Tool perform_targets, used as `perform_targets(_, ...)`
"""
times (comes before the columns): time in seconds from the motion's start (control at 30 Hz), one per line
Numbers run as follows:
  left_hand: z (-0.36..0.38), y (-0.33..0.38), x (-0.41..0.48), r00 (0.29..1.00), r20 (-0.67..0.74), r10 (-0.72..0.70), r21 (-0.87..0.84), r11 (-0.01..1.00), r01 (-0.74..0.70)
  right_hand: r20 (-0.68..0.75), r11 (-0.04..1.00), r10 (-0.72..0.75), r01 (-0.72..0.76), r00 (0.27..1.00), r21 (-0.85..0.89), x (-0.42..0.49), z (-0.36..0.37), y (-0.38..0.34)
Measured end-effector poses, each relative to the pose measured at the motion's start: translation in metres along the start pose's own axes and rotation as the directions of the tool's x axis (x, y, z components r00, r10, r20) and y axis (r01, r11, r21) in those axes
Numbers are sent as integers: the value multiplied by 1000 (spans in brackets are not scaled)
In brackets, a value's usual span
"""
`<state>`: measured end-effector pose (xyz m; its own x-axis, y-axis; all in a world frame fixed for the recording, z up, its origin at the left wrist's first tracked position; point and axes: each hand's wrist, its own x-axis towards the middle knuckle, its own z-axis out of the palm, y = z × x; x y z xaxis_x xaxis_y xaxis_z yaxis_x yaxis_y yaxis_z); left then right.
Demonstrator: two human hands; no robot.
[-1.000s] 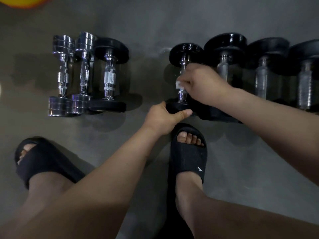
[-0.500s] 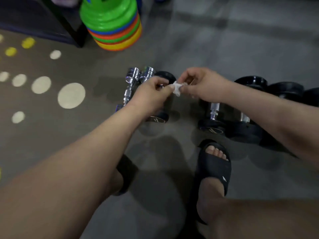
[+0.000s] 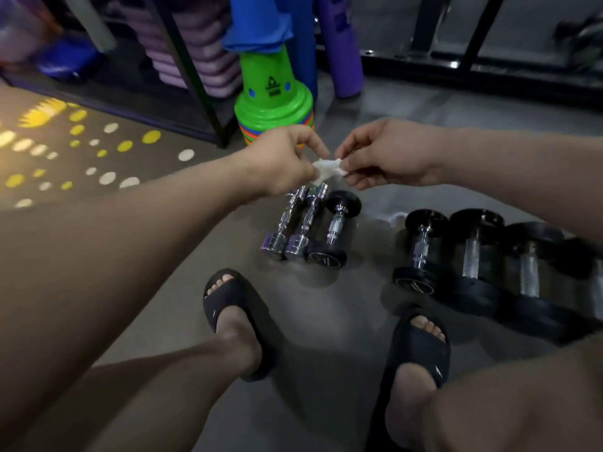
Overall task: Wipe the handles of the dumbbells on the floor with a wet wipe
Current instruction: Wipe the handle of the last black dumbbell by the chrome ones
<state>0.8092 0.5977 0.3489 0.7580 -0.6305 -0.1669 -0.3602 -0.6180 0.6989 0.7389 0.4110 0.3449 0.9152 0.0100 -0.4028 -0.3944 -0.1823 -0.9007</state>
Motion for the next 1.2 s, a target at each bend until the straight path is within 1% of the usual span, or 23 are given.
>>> perform_targets(0.1, -16, 12, -16, 1000, 16, 17, 57, 998, -18, 2, 996, -22, 22, 1000, -84, -15, 9, -19)
perform_targets(0.23, -27, 16, -35, 1000, -4, -18, -82, 996, 18, 33, 997, -68, 69, 997, -36, -35, 28, -29)
perform_targets(0.33, -29, 19, -46, 999, 11, -50, -162, 985, 51, -71, 983, -166, 160, 984, -92, -40, 41, -19)
perform_targets(0.4, -29, 21, -52, 996, 60, -60, -194, 978, 70, -117, 976, -200, 189, 973, -105, -41, 44, -11)
perform_targets(0.47, -29, 23, -58, 993, 101, -67, -152, 985, 82, -118, 979, -192, 182, 974, -94, -43, 43, -3)
perform_targets(0.63, -24, 20, -63, 994, 86, -68, 68, 996, 63, -163, 992, -103, 113, 981, 53, -47, 40, 13)
perform_targets(0.67, -22, 17, -60, 993, 86, -77, 64, 995, 71, -170, 992, -79, 95, 982, 89, -44, 42, 17)
perform_targets(0.77, -15, 4, -47, 988, 117, -104, -28, 994, 108, -176, 973, -32, 71, 984, 221, -27, 49, 27)
perform_targets(0.83, -10, -9, -36, 987, 123, -104, 6, 995, 104, -159, 953, -32, 78, 987, 292, -15, 52, 31)
perform_targets(0.87, -7, -16, -30, 990, 107, -96, -4, 995, 97, -152, 944, -40, 87, 988, 317, -8, 53, 34)
perform_targets(0.93, -3, -33, -12, 994, 43, -99, -109, 989, 104, -147, 927, -34, 86, 989, 366, 10, 55, 40)
perform_targets(1.0, 4, -45, 0, 986, 23, -165, -276, 947, 165, -161, 916, -6, 70, 987, 394, 22, 54, 47)
perform_targets(1.07, 13, -61, 17, 966, 76, -247, -458, 852, 254, -177, 916, 32, 42, 984, 399, 41, 54, 56)
perform_targets(1.13, 27, -78, 35, 949, 116, -292, -589, 749, 303, -211, 933, 59, 22, 976, 359, 59, 53, 67)
perform_targets(1.17, 36, -86, 44, 944, 119, -308, -644, 700, 310, -240, 952, 52, 24, 969, 305, 68, 52, 73)
perform_targets(1.2, 43, -94, 53, 938, 113, -327, -687, 657, 312, -270, 976, 23, 37, 963, 215, 76, 51, 81)
